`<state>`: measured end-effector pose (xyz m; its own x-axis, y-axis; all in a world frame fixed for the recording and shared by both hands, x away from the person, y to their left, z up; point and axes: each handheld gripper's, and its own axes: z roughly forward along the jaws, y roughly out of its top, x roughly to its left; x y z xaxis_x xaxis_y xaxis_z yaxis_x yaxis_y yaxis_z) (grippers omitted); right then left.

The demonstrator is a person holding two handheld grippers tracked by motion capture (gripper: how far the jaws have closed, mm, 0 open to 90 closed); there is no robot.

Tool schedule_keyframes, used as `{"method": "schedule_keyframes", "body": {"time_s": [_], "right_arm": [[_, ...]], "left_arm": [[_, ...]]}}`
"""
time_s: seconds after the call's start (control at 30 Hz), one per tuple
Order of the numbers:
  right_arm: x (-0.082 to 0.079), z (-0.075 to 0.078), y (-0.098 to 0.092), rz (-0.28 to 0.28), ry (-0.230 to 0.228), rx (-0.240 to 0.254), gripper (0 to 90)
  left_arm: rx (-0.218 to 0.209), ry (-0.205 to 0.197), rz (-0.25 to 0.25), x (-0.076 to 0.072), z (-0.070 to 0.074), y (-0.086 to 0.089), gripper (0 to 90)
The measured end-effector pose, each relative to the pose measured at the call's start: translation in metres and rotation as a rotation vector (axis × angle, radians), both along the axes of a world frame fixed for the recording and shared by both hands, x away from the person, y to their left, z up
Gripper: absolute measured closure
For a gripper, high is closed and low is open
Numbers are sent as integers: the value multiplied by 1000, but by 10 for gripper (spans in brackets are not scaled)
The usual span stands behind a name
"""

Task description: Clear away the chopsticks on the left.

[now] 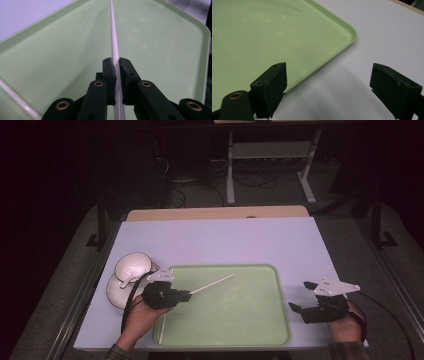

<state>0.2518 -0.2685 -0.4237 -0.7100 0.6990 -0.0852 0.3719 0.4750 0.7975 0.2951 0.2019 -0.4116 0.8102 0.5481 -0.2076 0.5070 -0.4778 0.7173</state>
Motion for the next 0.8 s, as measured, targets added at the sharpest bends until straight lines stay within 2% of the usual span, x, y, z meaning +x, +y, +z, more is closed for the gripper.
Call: {"method": "schedule_keyframes", "body": {"time_s": [0.2,0.33,0.4,0.53,0.63,0.7,0.8], "right_arm": [[0,1,-3,-13,-2,20,132],[-1,3,-4,-12,-12,23,132],[0,3,-5,-15,-12,26,132],[-1,3,-2,-8,-17,19,132],[-1,3,-2,-15,-10,26,132],[-1,4,-1,-8,-21,22,132],[-2,4,0,-4,-19,17,133]], "left_arm": [[-9,24,24,9,-7,-12,834],[21,18,16,9,-12,-21,833],[15,21,17,9,-14,-23,833],[60,13,0,4,-19,-30,832],[76,30,-9,3,-24,-32,831],[102,30,-13,2,-28,-34,830],[97,35,-18,1,-29,-33,828]]}}
